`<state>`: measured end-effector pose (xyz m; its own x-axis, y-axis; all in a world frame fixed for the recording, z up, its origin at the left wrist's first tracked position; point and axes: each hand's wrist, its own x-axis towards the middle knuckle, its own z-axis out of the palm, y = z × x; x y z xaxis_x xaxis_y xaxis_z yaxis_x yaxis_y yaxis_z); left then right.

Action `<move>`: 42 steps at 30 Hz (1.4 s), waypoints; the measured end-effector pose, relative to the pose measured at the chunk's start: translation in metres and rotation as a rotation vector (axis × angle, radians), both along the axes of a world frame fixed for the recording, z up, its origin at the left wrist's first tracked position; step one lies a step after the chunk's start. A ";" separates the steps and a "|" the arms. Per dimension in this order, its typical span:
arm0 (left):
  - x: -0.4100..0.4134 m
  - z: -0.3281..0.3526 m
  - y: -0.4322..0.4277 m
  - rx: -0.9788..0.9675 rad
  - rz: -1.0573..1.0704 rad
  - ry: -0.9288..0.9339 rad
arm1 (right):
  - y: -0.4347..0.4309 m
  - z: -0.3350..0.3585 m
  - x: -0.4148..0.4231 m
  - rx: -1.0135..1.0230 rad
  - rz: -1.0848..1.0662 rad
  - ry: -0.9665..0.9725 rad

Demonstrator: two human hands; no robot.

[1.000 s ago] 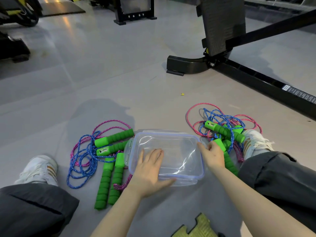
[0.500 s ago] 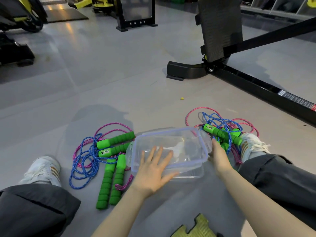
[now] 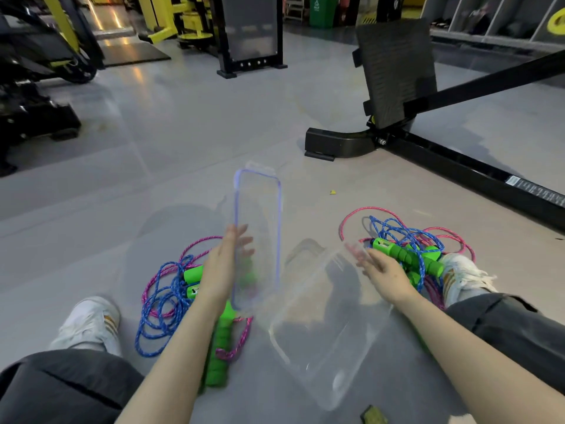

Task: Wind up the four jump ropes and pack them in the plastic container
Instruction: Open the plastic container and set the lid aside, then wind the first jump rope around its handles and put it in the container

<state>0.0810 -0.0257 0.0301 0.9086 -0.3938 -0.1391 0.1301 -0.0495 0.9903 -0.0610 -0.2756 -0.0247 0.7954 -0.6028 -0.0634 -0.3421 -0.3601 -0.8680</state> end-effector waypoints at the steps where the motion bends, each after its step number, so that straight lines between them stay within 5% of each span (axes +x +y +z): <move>1: 0.003 -0.002 0.000 -0.029 -0.013 0.088 | -0.001 0.008 0.005 -0.025 0.055 -0.035; 7: -0.017 -0.041 -0.007 0.030 -0.147 0.343 | 0.014 0.032 0.045 -0.048 0.090 -0.166; 14: -0.036 -0.093 -0.004 0.111 -0.319 0.584 | 0.018 0.002 0.046 -0.321 0.209 0.115; 23: -0.036 -0.117 -0.014 0.394 -0.249 0.197 | 0.033 -0.012 0.060 -0.368 0.124 0.197; 27: -0.041 -0.120 -0.018 0.303 -0.070 0.216 | 0.046 -0.010 0.033 -0.391 -0.274 0.302; 31: -0.049 -0.119 -0.032 0.321 0.100 0.231 | 0.060 -0.012 0.013 -0.281 -0.257 0.455; 36: -0.084 -0.106 -0.056 0.381 0.197 0.333 | 0.065 -0.006 0.006 -0.444 -0.175 0.536; 38: -0.090 -0.091 -0.060 0.460 0.201 0.237 | 0.063 -0.002 0.006 -0.467 -0.138 0.582; 42: -0.059 -0.086 -0.053 0.764 0.088 -0.532 | 0.066 -0.003 0.000 -0.538 -0.147 0.618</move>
<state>0.0220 -0.0783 -0.0563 0.9495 -0.2936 0.1105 -0.2962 -0.7235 0.6235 -0.0608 -0.2092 -0.0281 0.6225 -0.7708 -0.1356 -0.7764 -0.5865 -0.2304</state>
